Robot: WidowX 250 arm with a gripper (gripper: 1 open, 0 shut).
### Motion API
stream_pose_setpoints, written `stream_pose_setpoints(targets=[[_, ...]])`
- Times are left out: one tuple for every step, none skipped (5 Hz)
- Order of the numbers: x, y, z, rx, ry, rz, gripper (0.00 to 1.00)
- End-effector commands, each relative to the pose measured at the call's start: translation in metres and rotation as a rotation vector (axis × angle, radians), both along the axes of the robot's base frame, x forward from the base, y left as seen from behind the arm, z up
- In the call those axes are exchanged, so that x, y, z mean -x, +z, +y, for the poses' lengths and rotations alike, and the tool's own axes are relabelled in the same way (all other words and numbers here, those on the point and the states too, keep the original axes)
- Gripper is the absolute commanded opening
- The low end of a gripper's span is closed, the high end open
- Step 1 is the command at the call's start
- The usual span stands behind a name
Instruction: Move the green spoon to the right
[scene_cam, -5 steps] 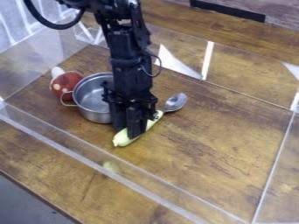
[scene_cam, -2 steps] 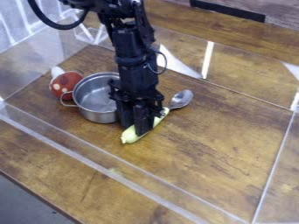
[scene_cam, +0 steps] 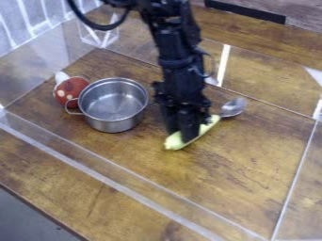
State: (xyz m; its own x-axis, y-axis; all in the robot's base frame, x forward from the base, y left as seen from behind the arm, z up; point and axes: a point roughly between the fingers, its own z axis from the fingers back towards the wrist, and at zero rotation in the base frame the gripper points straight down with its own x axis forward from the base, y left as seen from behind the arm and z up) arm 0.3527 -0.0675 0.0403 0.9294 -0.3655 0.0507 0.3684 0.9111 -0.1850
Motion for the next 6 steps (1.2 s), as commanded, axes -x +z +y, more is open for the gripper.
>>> stream_pose_setpoints(targets=[[-0.013, 0.012, -0.023, 0.035, -0.032, -0.082, 0.00], [-0.016, 0.008, -0.028, 0.067, -0.013, -0.097, 0.00], [-0.018, 0.003, -0.032, 0.094, 0.007, -0.103, 0.00], [-0.018, -0.001, -0.031, 0.117, -0.093, -0.093, 0.00], [-0.018, -0.002, -0.030, 0.141, -0.183, -0.083, 0.00], [-0.019, -0.001, -0.026, 0.162, -0.187, -0.083, 0.00]])
